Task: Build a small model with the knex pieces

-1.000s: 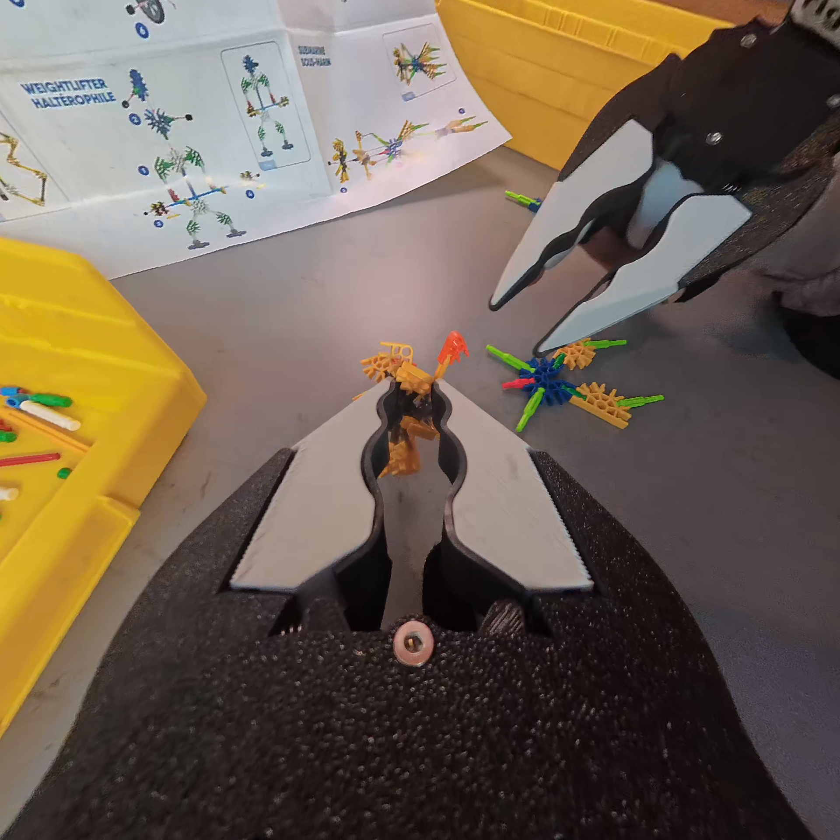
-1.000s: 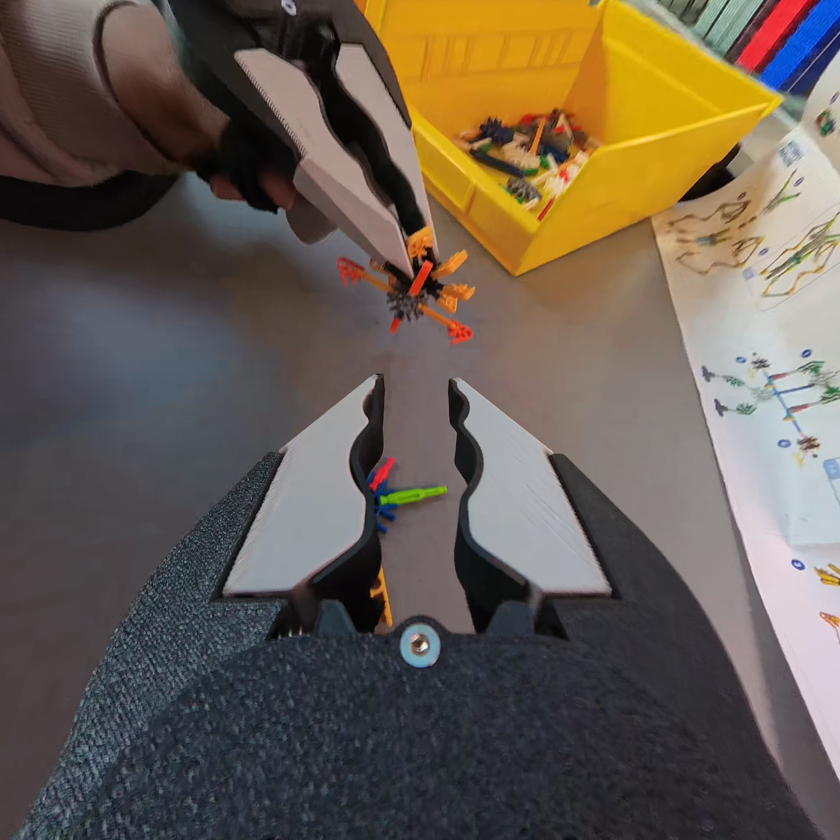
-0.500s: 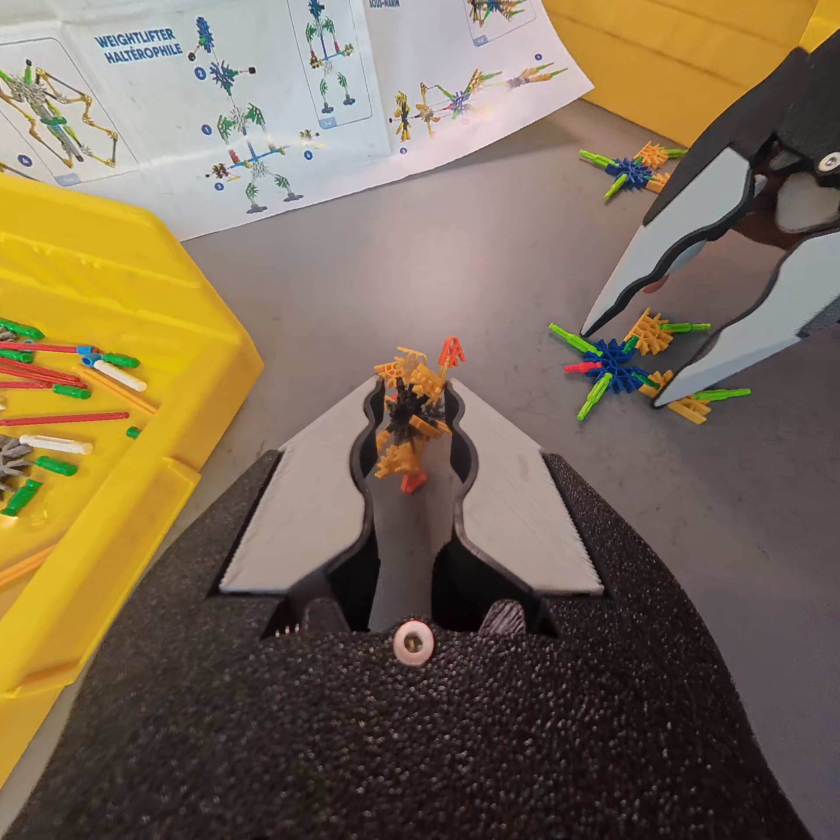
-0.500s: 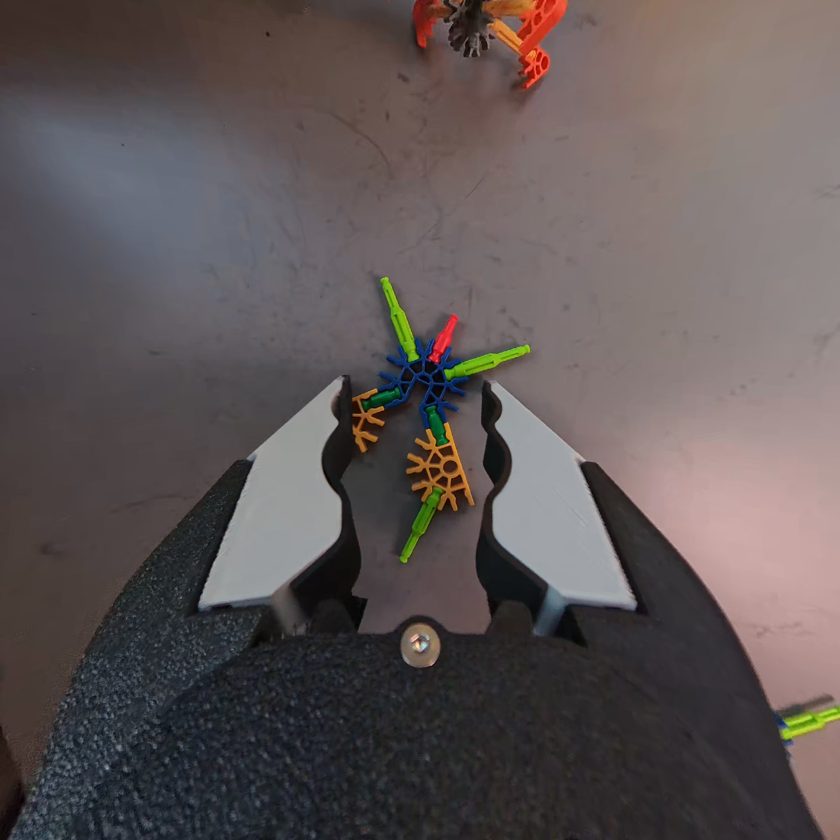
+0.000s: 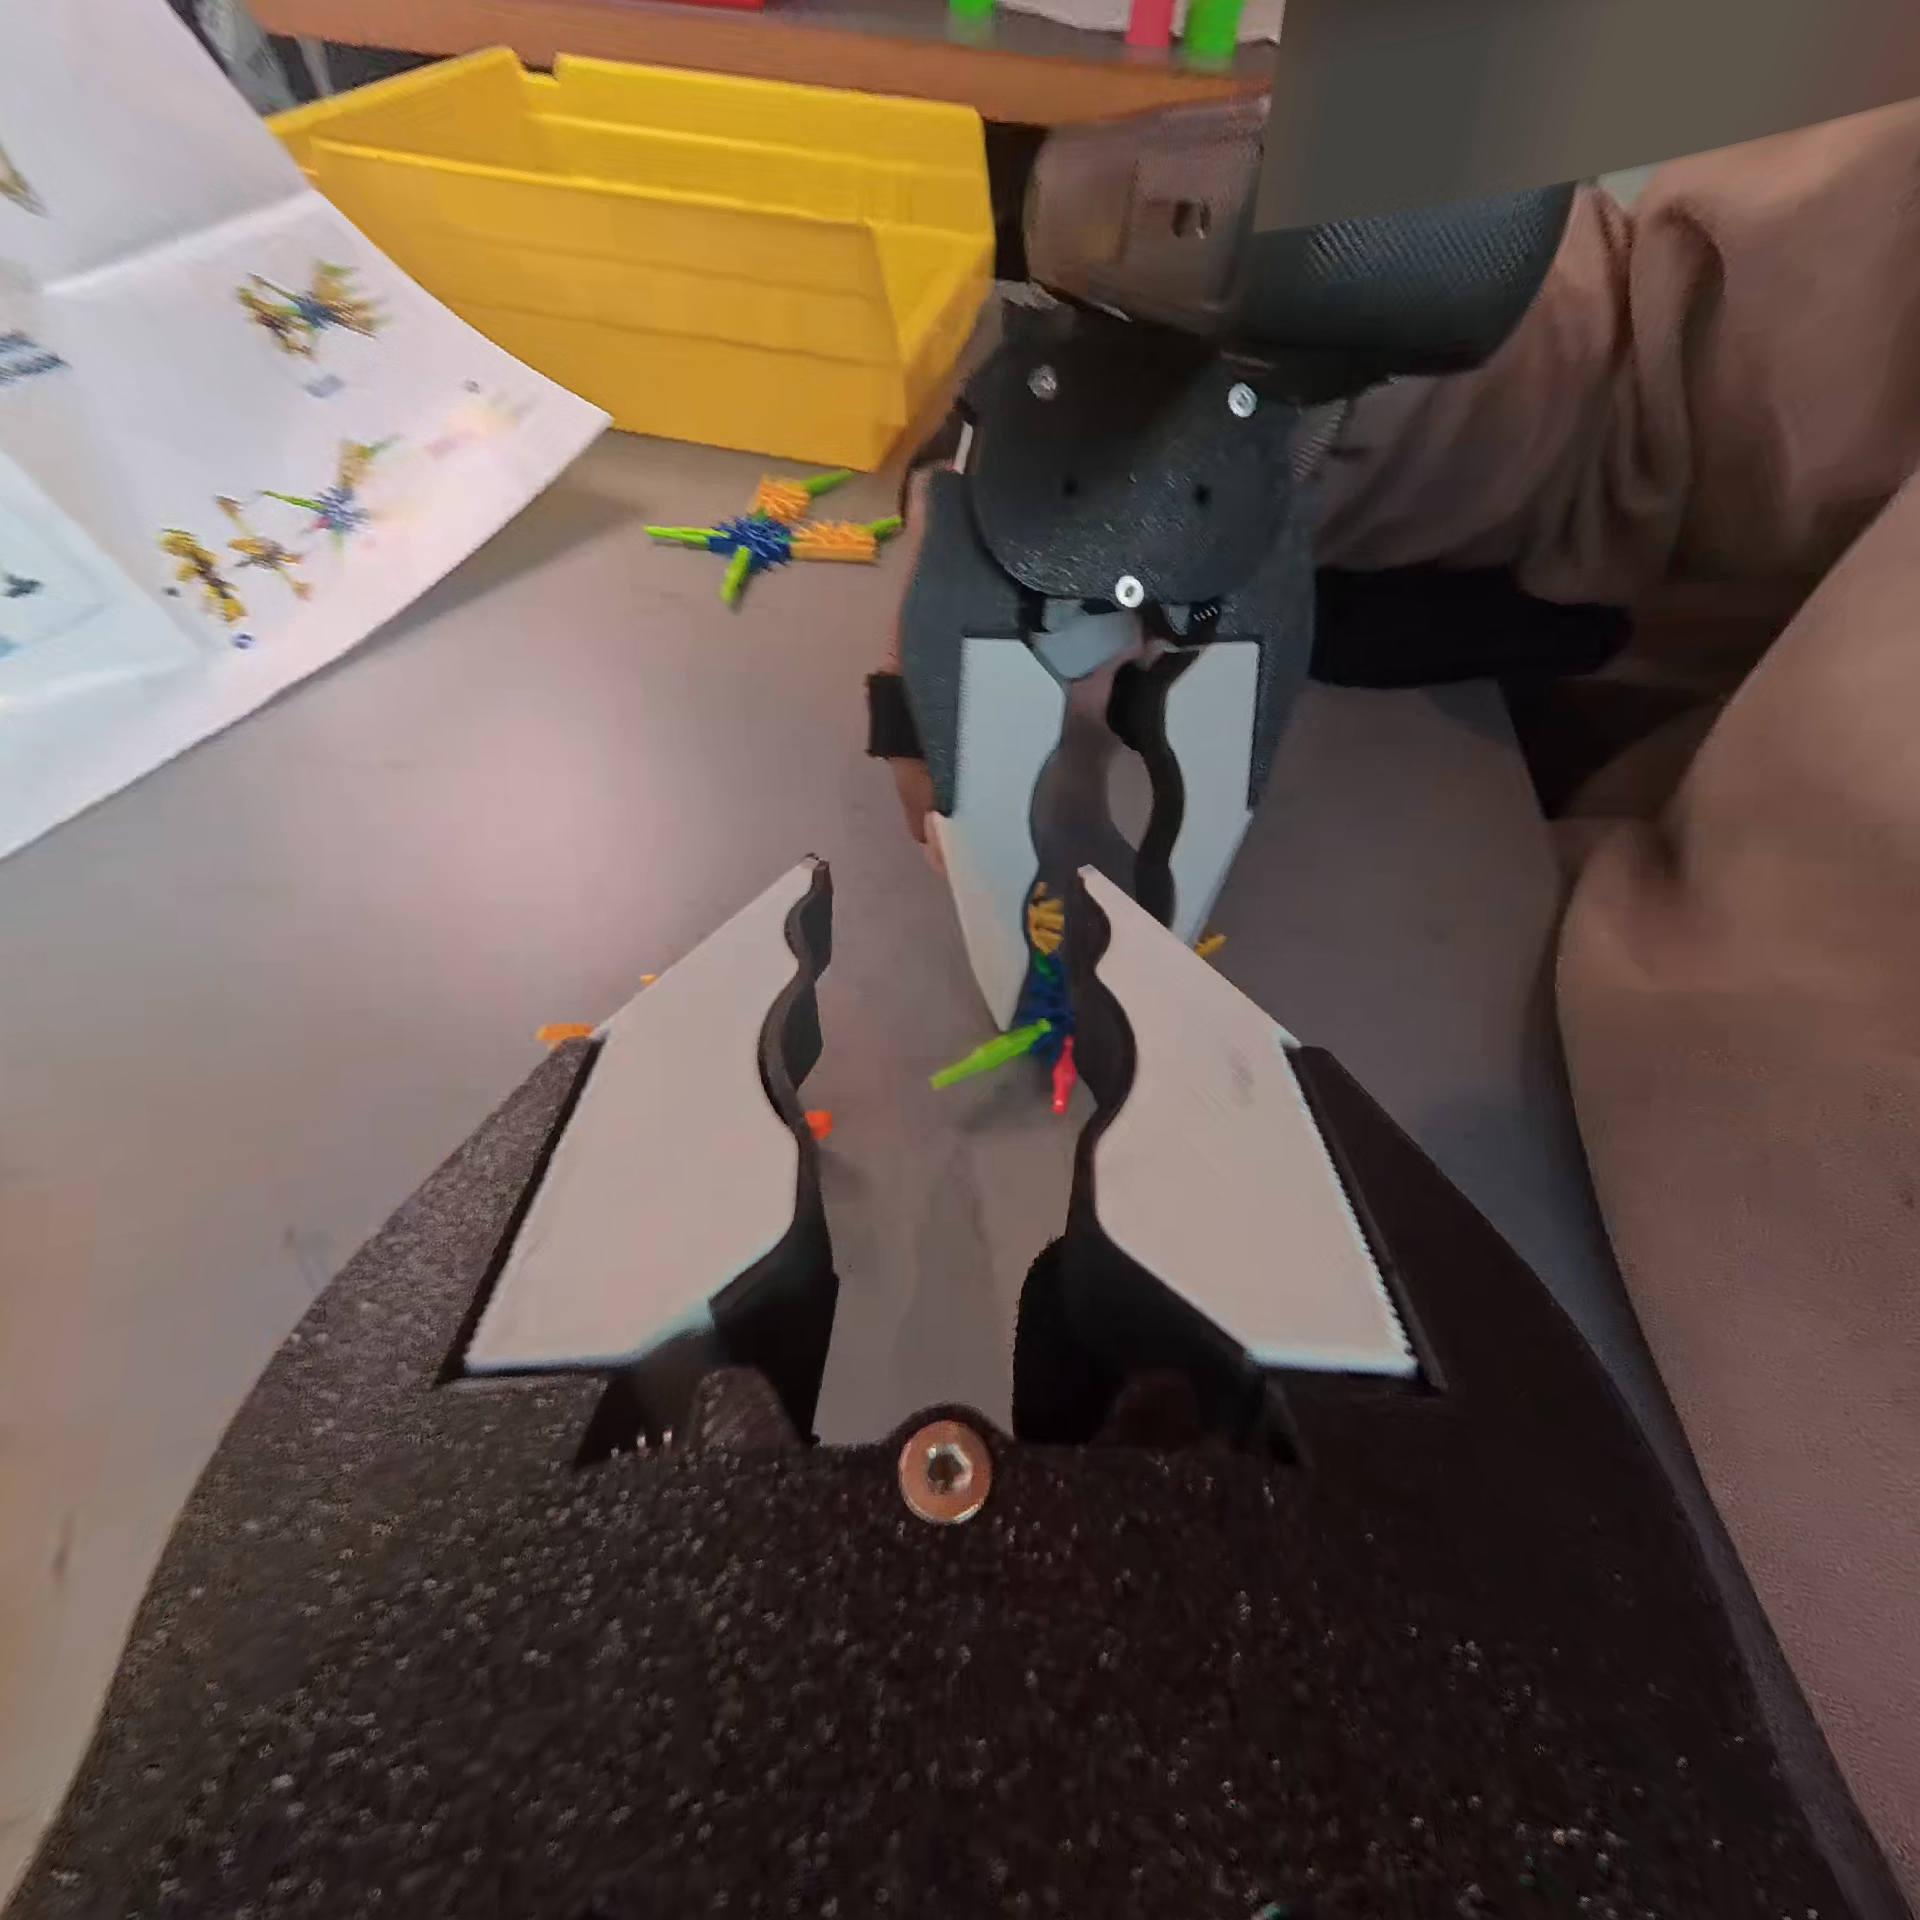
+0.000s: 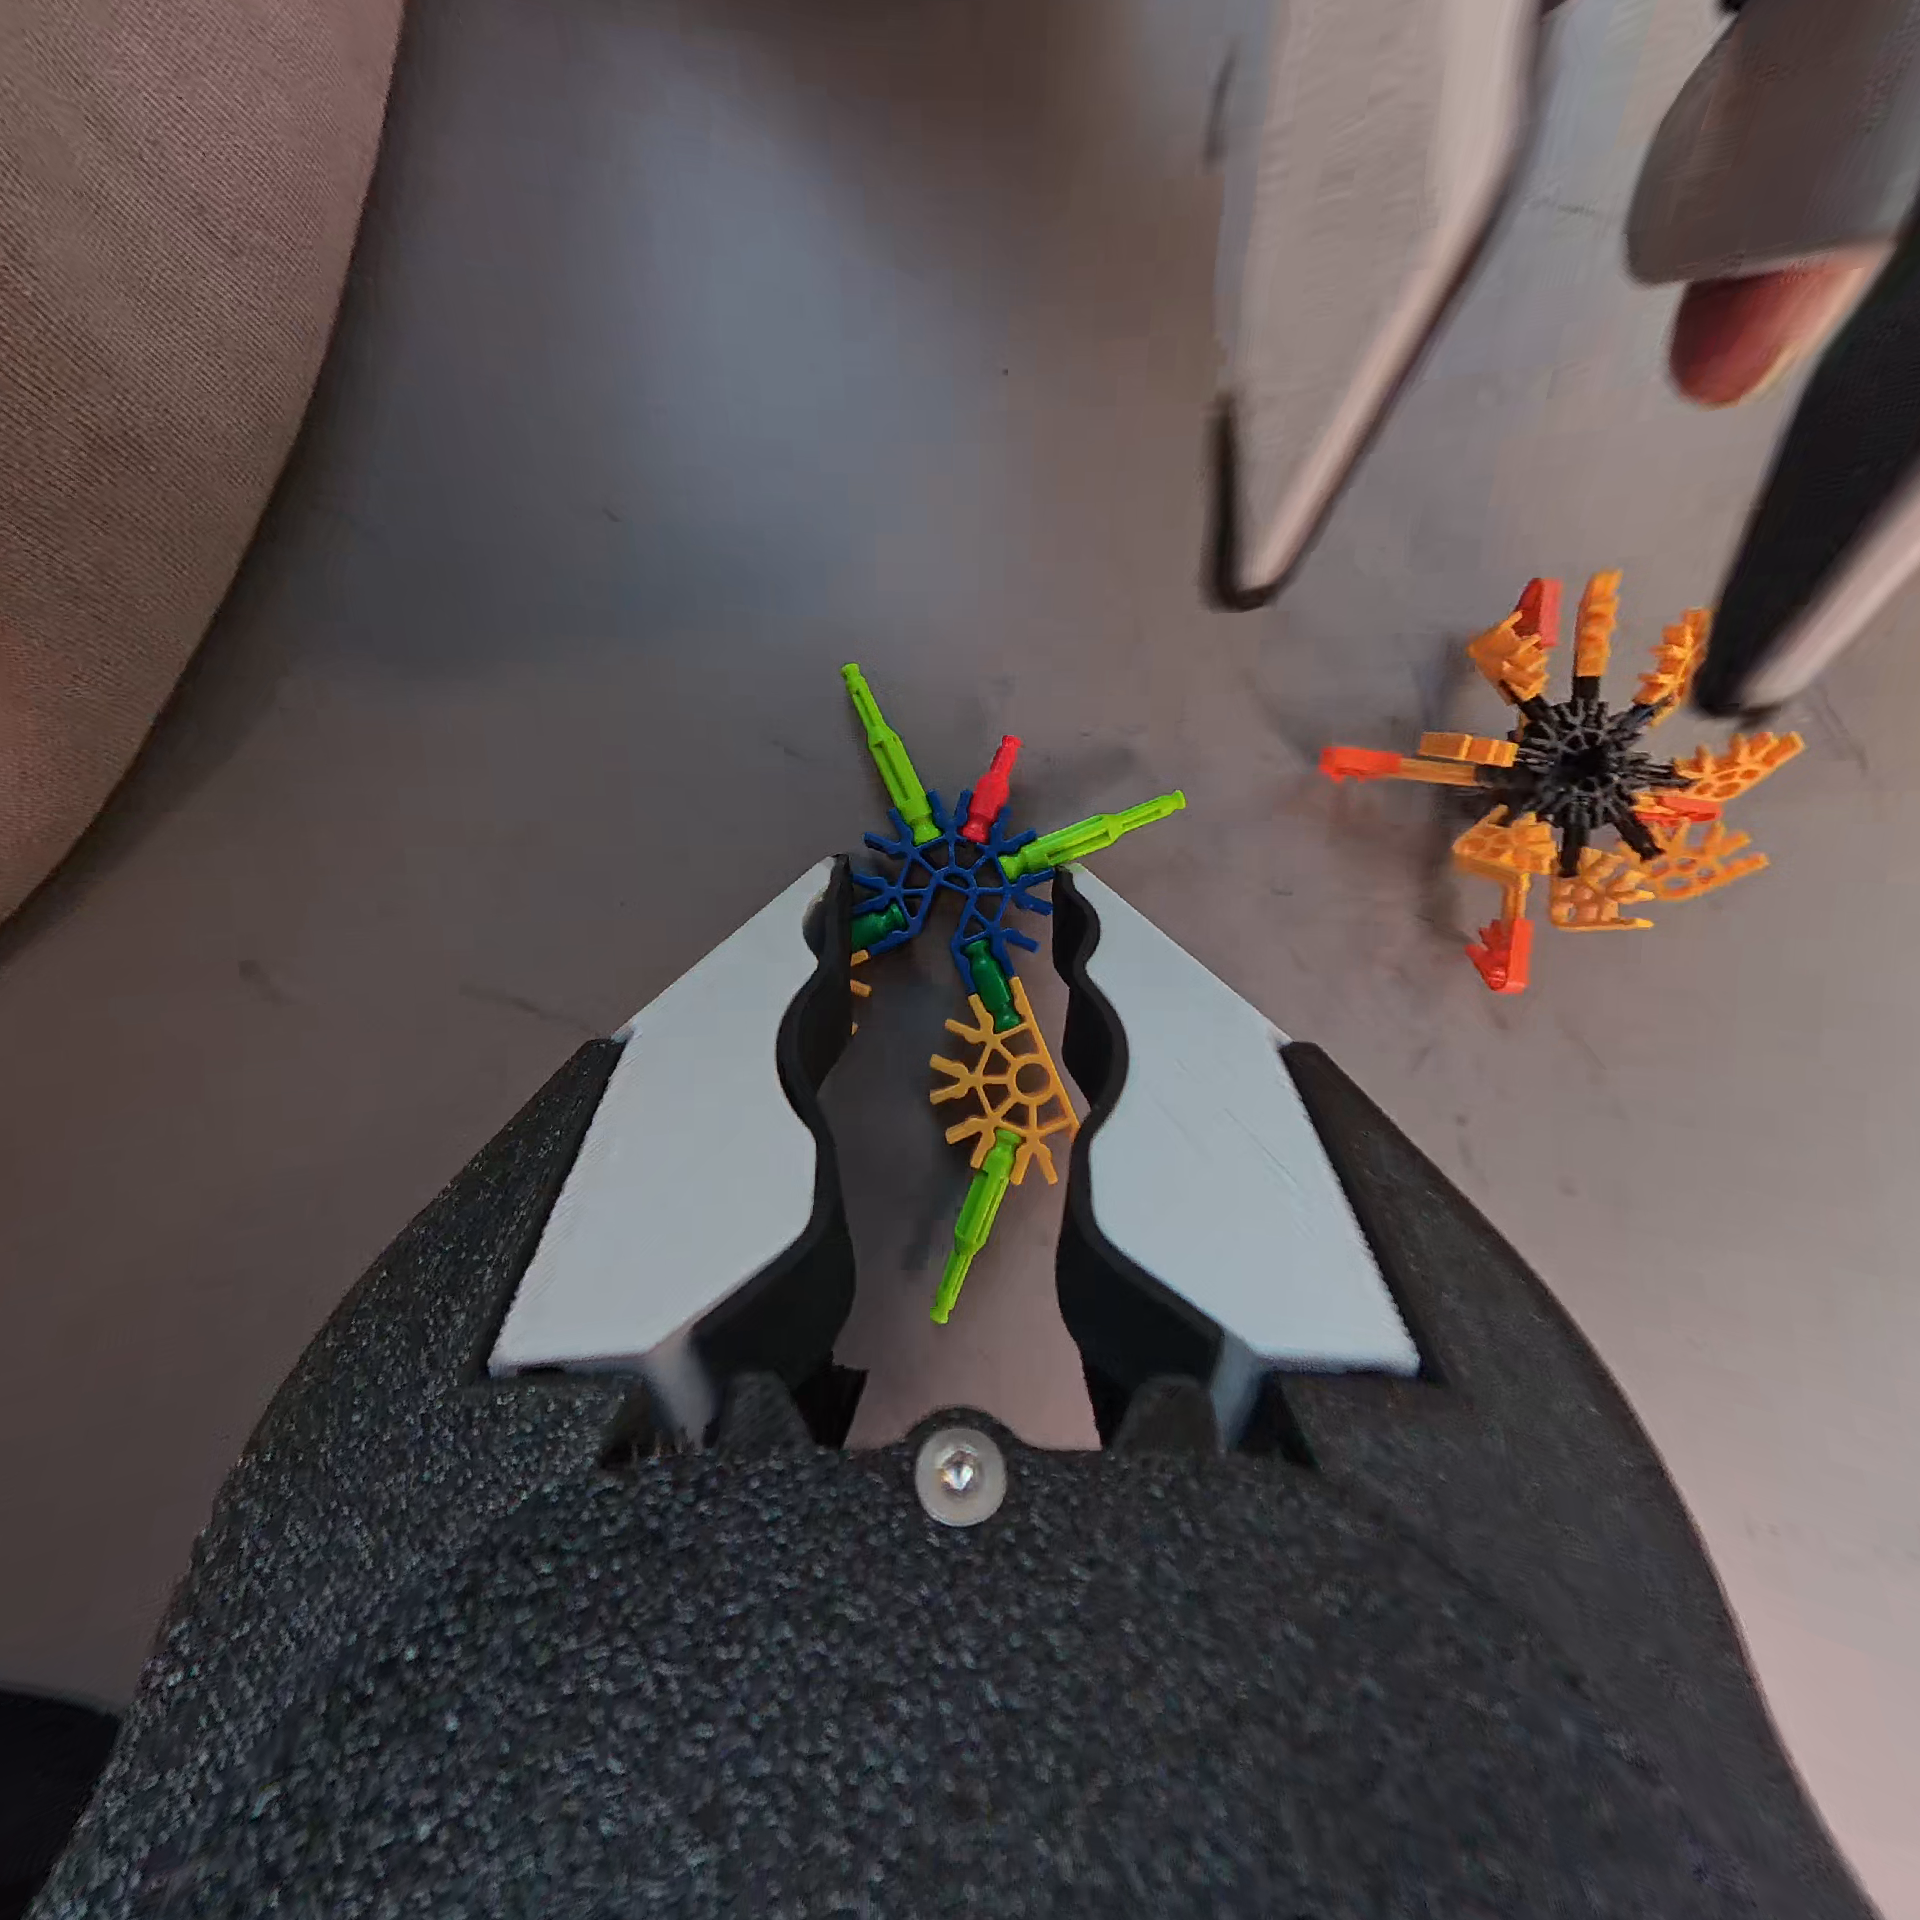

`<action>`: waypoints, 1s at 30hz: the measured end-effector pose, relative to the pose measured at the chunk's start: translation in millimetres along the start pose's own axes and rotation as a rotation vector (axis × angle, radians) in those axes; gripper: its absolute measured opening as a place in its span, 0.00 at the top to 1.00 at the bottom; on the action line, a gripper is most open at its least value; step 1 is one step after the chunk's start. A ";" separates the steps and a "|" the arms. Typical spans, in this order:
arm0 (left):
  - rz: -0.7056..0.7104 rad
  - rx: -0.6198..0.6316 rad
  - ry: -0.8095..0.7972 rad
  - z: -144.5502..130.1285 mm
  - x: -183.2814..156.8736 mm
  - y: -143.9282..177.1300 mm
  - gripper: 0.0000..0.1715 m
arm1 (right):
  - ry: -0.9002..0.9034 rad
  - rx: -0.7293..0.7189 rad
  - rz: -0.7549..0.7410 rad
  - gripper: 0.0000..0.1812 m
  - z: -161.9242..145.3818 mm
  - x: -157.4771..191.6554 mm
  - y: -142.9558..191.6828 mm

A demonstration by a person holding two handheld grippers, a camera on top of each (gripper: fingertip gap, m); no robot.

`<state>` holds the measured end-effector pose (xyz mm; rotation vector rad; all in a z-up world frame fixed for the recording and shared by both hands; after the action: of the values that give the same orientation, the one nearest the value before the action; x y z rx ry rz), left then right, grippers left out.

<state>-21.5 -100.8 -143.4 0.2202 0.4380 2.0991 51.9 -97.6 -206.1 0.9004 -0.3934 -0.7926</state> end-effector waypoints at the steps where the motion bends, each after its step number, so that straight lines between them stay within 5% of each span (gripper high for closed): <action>1: -0.030 0.046 -0.022 -6.2 -7.8 -6.3 0.72 | 0.007 -0.007 -0.002 0.80 0.7 -0.4 -0.1; 5: -0.069 0.197 -0.078 -30.1 -25.1 -27.0 0.66 | -0.031 -0.045 -0.020 0.76 0.5 -5.7 12.8; 8: -0.055 0.243 -0.115 -37.7 -29.3 -34.8 0.66 | -0.168 -0.070 -0.151 0.70 -15.3 -24.0 63.5; 14: -0.007 0.333 -0.175 -47.7 -26.8 -48.0 0.65 | -0.722 0.163 -0.509 0.62 -149.5 -53.1 157.0; 17: -0.024 0.371 -0.177 -50.7 -27.3 -55.1 0.66 | -0.951 0.111 -0.529 0.61 -173.1 -55.3 152.9; 20: -0.086 0.389 -0.133 -52.9 -32.1 -55.2 0.76 | -0.989 0.231 -0.589 0.58 -188.2 -57.8 152.5; 25: -0.091 0.407 -0.142 -55.4 -33.7 -47.9 0.78 | -1.065 0.260 -0.474 0.57 -200.8 -52.7 142.7; 28: -0.117 0.406 -0.133 -58.4 -35.7 -41.1 0.78 | -1.068 0.216 -0.451 0.65 -199.5 -53.3 141.4; 30: -0.120 0.402 -0.115 -59.9 -34.7 -36.8 0.78 | -1.029 0.201 -0.430 0.80 -195.2 -51.6 140.4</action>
<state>6.4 -125.4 -212.4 0.5321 0.7817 1.8546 199.1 99.4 -203.6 0.7064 -1.2178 -1.6248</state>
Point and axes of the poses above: each gripper's, where its closed fingertips meet, y back along the fingers, z out of its top, x = y × z across the jaws, the point moved 4 cm from there along y, back along the fingers, and after that the axes turned 5 degrees about z, right-handed, at the moved point
